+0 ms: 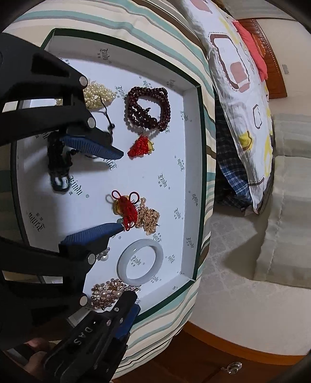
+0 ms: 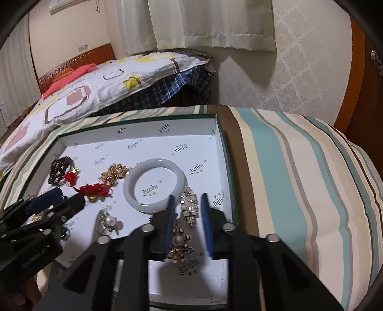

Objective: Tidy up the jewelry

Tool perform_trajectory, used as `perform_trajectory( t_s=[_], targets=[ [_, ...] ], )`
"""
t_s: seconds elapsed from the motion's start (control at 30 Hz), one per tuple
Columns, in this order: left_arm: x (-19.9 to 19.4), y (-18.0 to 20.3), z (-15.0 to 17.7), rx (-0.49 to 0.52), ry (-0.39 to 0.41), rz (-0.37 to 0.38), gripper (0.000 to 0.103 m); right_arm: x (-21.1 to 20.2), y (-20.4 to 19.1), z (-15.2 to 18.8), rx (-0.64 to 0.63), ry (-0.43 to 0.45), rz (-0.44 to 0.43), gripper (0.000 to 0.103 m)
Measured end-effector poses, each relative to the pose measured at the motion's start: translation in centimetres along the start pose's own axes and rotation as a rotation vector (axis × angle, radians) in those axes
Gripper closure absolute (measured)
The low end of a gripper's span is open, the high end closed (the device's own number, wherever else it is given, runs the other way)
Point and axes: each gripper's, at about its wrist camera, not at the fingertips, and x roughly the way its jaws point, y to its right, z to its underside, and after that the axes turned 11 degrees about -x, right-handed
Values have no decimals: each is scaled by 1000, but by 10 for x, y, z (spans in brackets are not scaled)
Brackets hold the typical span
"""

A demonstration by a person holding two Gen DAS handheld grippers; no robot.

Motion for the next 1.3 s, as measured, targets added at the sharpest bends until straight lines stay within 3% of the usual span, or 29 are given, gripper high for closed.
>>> perform_trajectory(
  t_s=[0.37,0.63,1.03,1.3],
  targets=[
    [-41,-6,6,10,97,-16,25,-32,-7,4,29,69,26,39],
    [-90,-19,27,15,174,-69,13,-71,-28,20,33,109,19,31],
    [-185,-45,44,-39,298,-106,7,-150,-56,33,-7,222,27,24],
    [-239,-50,62,-19,360,-153,5,-207,-71,39,-33,316,47,20]
  ],
)
